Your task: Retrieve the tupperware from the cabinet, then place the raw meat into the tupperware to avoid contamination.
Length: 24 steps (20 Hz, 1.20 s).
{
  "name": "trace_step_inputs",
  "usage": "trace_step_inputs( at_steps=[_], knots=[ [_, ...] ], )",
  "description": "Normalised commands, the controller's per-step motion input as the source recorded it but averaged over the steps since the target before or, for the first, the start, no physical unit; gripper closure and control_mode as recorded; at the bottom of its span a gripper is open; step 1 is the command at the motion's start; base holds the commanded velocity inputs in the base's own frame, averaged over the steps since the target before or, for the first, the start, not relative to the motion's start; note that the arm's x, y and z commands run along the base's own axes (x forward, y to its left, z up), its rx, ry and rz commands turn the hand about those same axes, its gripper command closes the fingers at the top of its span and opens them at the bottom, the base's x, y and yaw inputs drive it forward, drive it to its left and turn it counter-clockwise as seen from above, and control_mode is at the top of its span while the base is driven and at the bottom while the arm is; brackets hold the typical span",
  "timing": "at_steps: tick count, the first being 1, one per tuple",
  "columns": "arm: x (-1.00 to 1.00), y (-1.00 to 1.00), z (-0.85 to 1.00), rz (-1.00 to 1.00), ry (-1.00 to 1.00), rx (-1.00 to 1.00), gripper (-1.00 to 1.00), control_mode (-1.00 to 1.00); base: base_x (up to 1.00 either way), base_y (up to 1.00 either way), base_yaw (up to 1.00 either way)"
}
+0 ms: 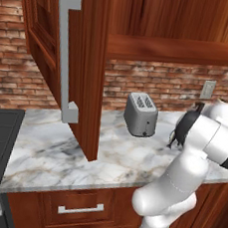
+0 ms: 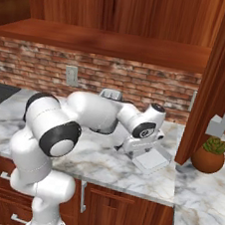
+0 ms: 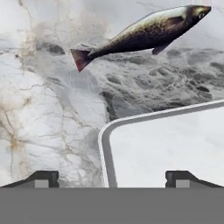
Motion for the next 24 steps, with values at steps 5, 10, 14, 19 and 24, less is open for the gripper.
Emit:
trace_step_inputs(
  at_steps=[5,10,14,19,24],
  knots=[
    [0.07,0.5,0.01,-0.31,-0.02,-0.03,-1.0,-1.0,0.0,0.0,0.0],
    [0.22,0.5,-0.02,-0.33,0.0,-0.02,-1.0,-1.0,0.0,0.0,0.0],
    [0.31,0.44,-0.1,-0.33,0.0,-0.01,-1.0,-1.0,0.0,0.0,0.0],
    [0.31,0.16,-0.11,-0.12,0.0,0.0,-1.0,-1.0,0.0,0.0,0.0],
    [0.55,-0.47,-0.13,-0.07,0.08,0.09,-1.0,-1.0,0.0,0.0,0.0]
  ],
)
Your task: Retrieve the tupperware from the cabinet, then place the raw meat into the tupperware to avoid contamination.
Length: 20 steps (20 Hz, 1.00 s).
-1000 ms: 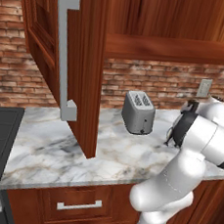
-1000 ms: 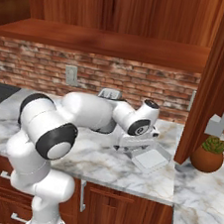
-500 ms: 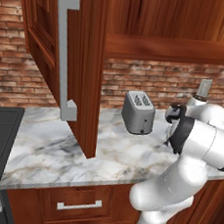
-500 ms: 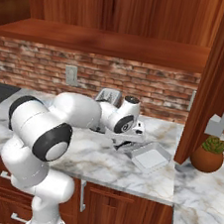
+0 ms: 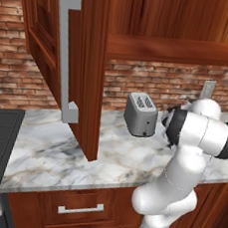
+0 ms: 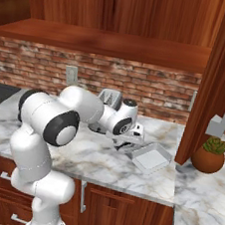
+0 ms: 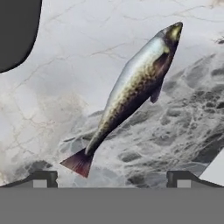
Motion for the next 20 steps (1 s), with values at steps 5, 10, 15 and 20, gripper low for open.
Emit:
trace_step_inputs(
  at_steps=[5,10,15,20],
  knots=[
    [0.51,-0.1,-0.19,-0.07,0.01,0.12,-1.0,-1.0,0.0,0.0,0.0],
    [0.37,0.01,-0.41,-0.05,0.0,0.04,-1.0,-1.0,0.0,0.0,0.0],
    [0.16,0.0,-0.3,-0.03,0.01,0.0,1.0,-1.0,0.0,0.0,0.0],
    [-0.02,0.04,0.19,-0.02,0.02,-0.01,1.0,-1.0,0.0,0.0,0.0]
  ],
)
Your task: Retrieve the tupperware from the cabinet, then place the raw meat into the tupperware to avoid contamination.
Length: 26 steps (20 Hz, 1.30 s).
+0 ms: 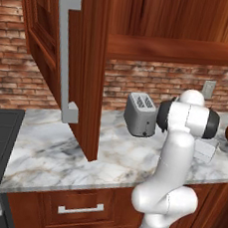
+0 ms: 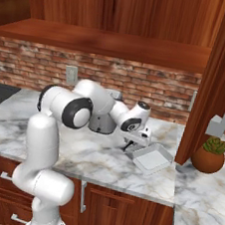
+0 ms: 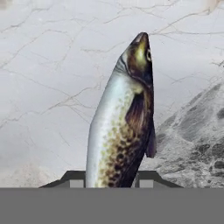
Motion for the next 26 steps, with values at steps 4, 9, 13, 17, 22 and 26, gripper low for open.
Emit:
trace_step_inputs(
  at_steps=[4,9,13,17,22,26],
  knots=[
    [-0.11,0.0,0.65,-0.05,0.0,-0.05,1.0,-1.0,0.0,0.0,0.0],
    [-0.29,-0.04,0.6,-0.11,0.0,-0.03,1.0,-1.0,0.0,0.0,0.0],
    [-0.36,-0.17,0.44,-0.19,0.01,-0.04,1.0,-1.0,0.0,0.0,0.0],
    [-0.46,-0.3,0.18,-0.21,0.0,-0.02,1.0,-1.0,0.0,0.0,0.0],
    [-0.61,-0.5,0.0,-0.14,0.0,0.0,1.0,-1.0,0.0,0.0,0.0],
    [-0.42,-0.35,-0.07,-0.17,0.04,0.0,1.0,-1.0,0.0,0.0,0.0]
  ],
)
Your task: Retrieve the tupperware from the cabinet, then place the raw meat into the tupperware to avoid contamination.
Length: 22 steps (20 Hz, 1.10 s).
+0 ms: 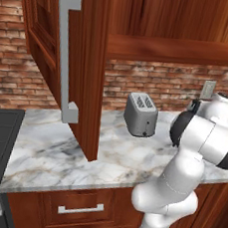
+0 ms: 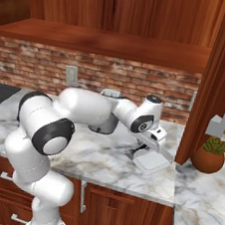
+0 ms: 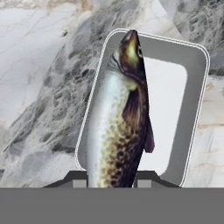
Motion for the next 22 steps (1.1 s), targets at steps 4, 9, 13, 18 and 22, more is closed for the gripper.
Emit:
trace_step_inputs(
  at_steps=[4,9,13,18,22],
  knots=[
    [0.0,-0.07,-0.22,-0.12,0.07,0.0,1.0,-1.0,0.0,0.0,0.0],
    [0.22,-0.36,-0.13,-0.09,0.13,0.01,1.0,-1.0,0.0,0.0,0.0],
    [0.53,-0.36,-0.27,-0.02,0.03,0.15,1.0,-1.0,0.0,0.0,0.0],
    [0.27,-0.39,-0.2,-0.03,0.05,0.05,1.0,-1.0,0.0,0.0,0.0],
    [0.02,-0.16,-0.03,-0.04,0.01,0.0,-1.0,-1.0,0.0,0.0,0.0]
  ],
)
